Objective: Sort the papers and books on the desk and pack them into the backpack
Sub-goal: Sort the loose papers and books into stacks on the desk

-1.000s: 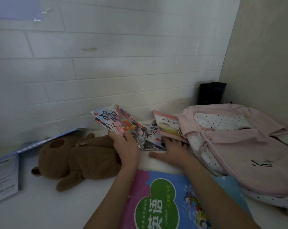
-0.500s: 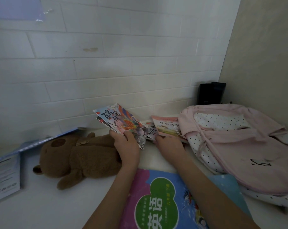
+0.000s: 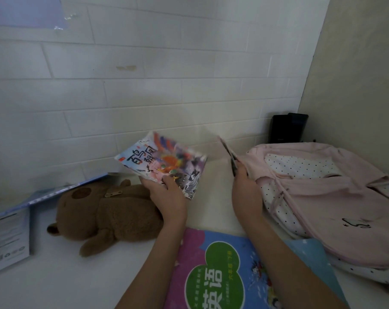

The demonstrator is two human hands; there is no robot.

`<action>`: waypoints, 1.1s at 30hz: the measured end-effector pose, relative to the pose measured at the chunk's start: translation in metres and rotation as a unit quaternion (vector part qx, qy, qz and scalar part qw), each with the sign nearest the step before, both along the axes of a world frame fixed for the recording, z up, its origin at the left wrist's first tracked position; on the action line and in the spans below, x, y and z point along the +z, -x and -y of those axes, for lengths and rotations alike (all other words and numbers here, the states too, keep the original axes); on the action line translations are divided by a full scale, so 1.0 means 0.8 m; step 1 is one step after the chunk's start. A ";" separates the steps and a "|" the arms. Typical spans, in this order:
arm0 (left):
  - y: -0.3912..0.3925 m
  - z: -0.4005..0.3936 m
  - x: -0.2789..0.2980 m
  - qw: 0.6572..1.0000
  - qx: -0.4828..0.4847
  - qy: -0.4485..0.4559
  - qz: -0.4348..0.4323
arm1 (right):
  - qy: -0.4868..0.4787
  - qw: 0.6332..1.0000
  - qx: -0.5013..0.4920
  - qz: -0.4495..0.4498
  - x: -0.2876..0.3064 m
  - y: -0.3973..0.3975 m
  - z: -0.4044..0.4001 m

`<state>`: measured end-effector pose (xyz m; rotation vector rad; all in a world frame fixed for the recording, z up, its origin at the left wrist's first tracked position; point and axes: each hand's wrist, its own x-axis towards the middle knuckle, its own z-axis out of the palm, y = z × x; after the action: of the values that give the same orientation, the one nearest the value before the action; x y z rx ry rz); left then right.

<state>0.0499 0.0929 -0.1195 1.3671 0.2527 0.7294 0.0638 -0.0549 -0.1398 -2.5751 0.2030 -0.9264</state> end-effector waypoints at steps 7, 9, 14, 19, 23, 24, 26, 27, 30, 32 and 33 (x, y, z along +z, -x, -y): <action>-0.007 0.002 -0.016 0.985 -0.092 -0.145 -0.034 | -0.038 0.985 0.136 0.094 -0.001 0.008 0.003; -0.012 0.004 -0.022 0.966 -0.154 -0.200 -0.049 | 0.012 0.978 0.196 0.074 -0.002 0.008 -0.003; -0.019 0.005 -0.020 0.957 -0.234 -0.141 -0.101 | -0.150 0.944 0.293 -0.027 0.001 0.012 -0.015; -0.012 0.008 -0.016 0.959 -0.248 -0.063 -0.123 | -0.346 0.875 0.325 -0.097 0.000 0.006 -0.003; -0.011 0.009 -0.019 0.960 -0.224 -0.136 -0.102 | -0.347 0.880 0.316 -0.070 -0.005 0.001 -0.011; -0.012 0.009 -0.021 0.961 -0.220 -0.138 -0.095 | -0.343 0.883 0.314 -0.065 -0.007 0.002 -0.013; -0.011 0.009 -0.020 0.967 -0.220 -0.098 -0.079 | -0.329 0.883 0.326 -0.071 -0.007 0.006 -0.015; -0.011 0.008 -0.019 0.971 -0.217 -0.072 -0.074 | -0.322 0.880 0.338 -0.087 -0.008 0.008 -0.015; -0.011 0.007 -0.013 0.973 -0.216 -0.030 -0.077 | -0.327 0.868 0.349 -0.129 -0.011 0.007 -0.010; -0.014 0.006 -0.011 0.965 -0.245 0.044 -0.082 | -0.307 0.879 0.340 -0.129 -0.013 0.003 -0.009; -0.018 0.007 -0.012 0.959 -0.251 0.101 -0.086 | -0.297 0.882 0.340 -0.134 -0.014 0.001 -0.009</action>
<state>0.0643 0.0871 -0.1288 1.2283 0.1037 0.1553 0.0628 -0.0481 -0.1513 -1.9446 -0.2945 -0.1900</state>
